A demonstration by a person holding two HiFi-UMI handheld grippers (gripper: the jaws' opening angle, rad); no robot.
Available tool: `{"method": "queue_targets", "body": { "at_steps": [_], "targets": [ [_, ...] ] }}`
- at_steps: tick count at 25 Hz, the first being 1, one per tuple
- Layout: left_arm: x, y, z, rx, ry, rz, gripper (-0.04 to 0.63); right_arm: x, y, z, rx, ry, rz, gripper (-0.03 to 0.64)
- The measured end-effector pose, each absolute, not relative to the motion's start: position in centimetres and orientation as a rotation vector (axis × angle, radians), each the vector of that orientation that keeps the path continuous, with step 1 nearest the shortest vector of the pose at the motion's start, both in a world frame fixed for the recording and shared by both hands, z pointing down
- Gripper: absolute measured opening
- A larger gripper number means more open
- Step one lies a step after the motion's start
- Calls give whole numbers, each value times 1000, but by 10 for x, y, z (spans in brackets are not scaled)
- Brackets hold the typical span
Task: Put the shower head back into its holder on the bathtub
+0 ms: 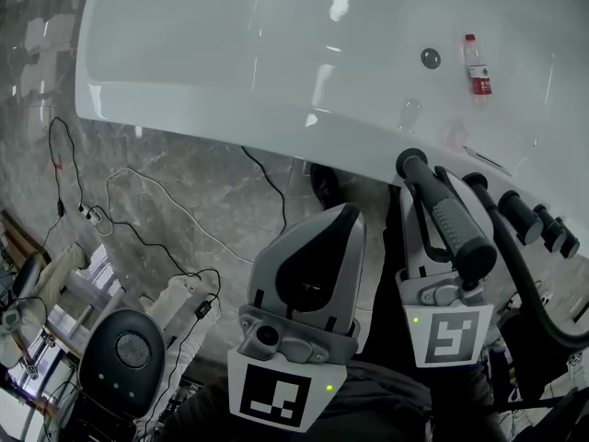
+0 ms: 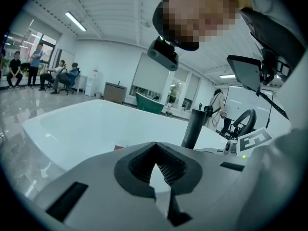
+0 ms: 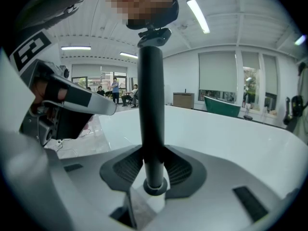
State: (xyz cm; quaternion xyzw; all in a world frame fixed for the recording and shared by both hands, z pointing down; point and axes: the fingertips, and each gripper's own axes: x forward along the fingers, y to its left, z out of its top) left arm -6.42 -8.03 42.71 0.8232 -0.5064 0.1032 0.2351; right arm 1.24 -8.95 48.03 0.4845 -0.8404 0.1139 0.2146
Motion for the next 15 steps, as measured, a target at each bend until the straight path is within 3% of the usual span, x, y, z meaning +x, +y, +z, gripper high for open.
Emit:
{"method": "queue_targets", "body": {
  "at_steps": [12, 15],
  "targets": [
    [-66, -79, 415, 2272, -1409, 284, 3, 9, -85, 484, 1269, -2346, 317, 143],
    [-67, -77, 413, 2276, -1417, 284, 3, 7, -82, 483, 1259, -2350, 310, 177]
  ]
}}
